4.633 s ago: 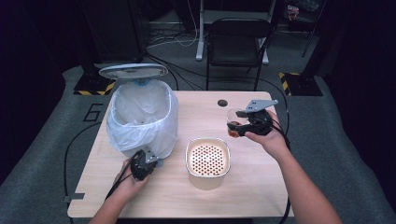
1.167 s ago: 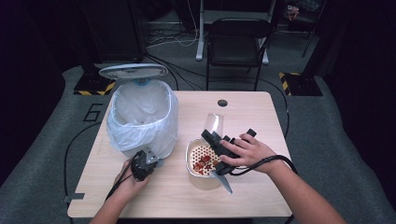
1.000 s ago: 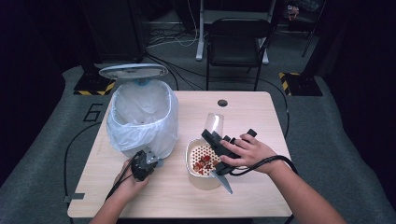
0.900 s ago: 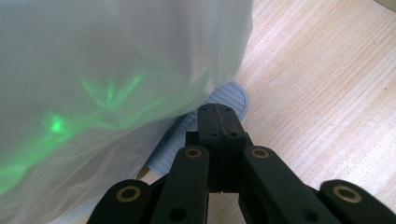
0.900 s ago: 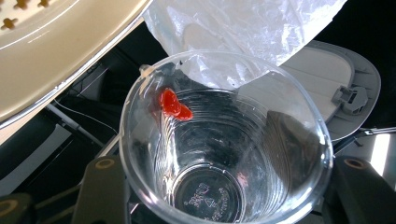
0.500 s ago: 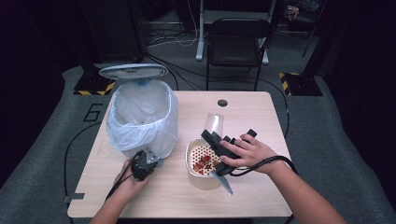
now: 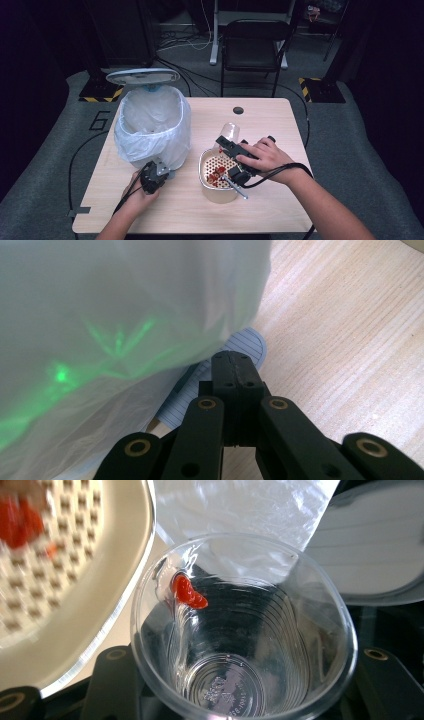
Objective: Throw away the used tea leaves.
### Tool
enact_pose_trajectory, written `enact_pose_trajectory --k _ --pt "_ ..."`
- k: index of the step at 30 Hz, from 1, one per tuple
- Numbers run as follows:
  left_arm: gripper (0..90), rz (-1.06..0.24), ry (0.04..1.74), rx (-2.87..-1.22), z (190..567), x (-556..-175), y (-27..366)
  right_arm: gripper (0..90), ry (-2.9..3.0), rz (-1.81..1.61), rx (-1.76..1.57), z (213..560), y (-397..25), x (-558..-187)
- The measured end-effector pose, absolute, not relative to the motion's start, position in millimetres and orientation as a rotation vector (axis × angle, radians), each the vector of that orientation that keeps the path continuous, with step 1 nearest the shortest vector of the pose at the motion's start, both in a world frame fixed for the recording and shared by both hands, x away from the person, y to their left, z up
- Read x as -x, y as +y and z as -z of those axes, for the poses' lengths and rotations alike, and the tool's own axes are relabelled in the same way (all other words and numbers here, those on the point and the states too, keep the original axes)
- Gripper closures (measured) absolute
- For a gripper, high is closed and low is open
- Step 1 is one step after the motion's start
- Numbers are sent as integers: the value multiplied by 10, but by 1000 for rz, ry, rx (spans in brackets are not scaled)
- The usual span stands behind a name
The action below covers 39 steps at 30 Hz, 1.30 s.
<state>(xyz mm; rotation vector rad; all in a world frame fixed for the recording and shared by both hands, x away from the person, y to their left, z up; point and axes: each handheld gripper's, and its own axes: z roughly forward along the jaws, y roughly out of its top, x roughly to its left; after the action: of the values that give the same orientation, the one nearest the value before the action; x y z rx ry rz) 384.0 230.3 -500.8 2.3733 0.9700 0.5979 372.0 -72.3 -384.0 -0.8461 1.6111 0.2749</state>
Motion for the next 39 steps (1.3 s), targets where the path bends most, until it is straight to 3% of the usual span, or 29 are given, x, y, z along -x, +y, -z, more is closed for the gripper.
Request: enact_pose_trajectory --k 7,27,39 --pt "900 -606 967 -2369 5012 -3841 2302 410 1863 -563 652 3583 -730 -3943" --pt "900 -595 967 -2371 5007 -3846 2309 420 2324 -924 118 3517 -839 -4751" --pt "900 -599 967 -2372 5008 -3845 2307 426 2511 -1407 -289 3351 -996 -5025"
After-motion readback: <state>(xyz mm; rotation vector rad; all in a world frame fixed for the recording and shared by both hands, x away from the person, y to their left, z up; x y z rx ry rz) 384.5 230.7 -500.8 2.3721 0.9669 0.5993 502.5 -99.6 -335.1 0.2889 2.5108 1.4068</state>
